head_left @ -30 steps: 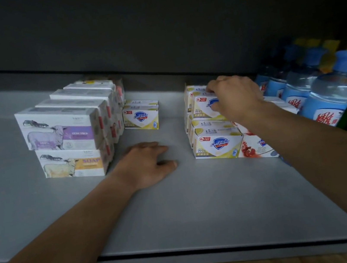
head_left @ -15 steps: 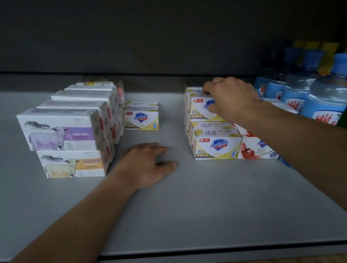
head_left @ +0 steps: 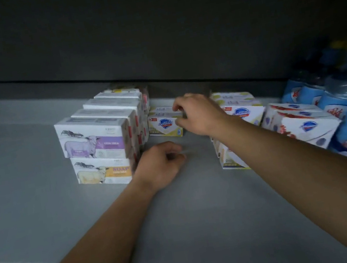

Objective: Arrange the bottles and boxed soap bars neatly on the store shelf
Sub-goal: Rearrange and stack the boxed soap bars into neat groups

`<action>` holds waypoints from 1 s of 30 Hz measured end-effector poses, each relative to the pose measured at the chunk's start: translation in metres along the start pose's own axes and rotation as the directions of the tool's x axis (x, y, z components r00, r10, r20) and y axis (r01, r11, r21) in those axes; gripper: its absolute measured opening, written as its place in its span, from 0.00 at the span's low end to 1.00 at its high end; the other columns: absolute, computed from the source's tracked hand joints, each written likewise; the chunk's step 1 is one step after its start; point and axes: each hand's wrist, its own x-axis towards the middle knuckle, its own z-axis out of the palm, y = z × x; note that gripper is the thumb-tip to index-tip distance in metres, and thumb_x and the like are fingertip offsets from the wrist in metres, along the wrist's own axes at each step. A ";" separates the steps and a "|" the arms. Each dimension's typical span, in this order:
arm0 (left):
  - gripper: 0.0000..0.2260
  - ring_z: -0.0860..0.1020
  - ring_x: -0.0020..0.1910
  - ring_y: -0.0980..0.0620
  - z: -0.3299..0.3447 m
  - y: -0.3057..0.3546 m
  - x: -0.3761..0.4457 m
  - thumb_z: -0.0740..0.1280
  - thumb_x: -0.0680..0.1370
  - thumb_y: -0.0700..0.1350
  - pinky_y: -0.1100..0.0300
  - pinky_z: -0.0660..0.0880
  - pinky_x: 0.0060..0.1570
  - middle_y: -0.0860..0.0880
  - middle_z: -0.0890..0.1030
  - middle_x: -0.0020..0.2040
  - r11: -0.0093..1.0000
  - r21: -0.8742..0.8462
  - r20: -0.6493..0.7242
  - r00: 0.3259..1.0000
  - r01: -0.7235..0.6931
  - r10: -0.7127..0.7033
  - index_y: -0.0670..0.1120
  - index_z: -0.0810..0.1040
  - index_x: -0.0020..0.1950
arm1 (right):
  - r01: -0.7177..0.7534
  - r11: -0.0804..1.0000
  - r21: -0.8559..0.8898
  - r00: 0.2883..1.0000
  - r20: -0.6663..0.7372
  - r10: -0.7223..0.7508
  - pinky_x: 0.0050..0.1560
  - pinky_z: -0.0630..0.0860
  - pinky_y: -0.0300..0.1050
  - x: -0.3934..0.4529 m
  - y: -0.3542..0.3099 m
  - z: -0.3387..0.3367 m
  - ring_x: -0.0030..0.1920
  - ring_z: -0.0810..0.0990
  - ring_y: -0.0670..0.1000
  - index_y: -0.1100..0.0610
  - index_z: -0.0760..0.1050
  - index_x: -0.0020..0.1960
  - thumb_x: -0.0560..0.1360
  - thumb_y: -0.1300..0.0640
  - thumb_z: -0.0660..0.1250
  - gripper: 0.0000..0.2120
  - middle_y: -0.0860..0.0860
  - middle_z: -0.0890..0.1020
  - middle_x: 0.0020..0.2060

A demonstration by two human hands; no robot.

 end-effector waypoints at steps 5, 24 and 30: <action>0.07 0.80 0.54 0.56 -0.001 -0.005 0.007 0.68 0.77 0.46 0.62 0.72 0.60 0.54 0.84 0.51 0.974 -0.220 -0.131 0.988 0.056 -0.087 0.51 0.82 0.53 | -0.152 0.988 -0.039 0.980 0.128 0.155 0.63 0.72 0.50 0.031 0.006 0.038 0.65 0.73 0.60 0.58 0.69 0.69 0.75 0.53 0.70 0.24 0.57 0.71 0.65; 0.18 0.79 0.50 0.65 -0.001 -0.001 0.007 0.70 0.74 0.52 0.58 0.73 0.58 0.64 0.80 0.50 0.888 -0.453 -0.308 0.948 -0.075 -0.077 0.65 0.66 0.58 | -0.095 0.991 -0.091 0.963 -0.262 0.068 0.50 0.71 0.49 -0.056 -0.018 -0.033 0.57 0.73 0.57 0.53 0.71 0.62 0.73 0.57 0.71 0.19 0.52 0.75 0.57; 0.14 0.80 0.58 0.53 -0.009 0.008 0.000 0.69 0.76 0.43 0.55 0.76 0.60 0.53 0.83 0.57 0.758 -0.538 -0.242 0.929 -0.369 0.280 0.49 0.76 0.61 | -0.069 0.964 0.258 0.931 -0.330 0.155 0.58 0.68 0.44 -0.107 -0.005 -0.031 0.61 0.73 0.52 0.51 0.73 0.66 0.74 0.58 0.69 0.20 0.49 0.76 0.60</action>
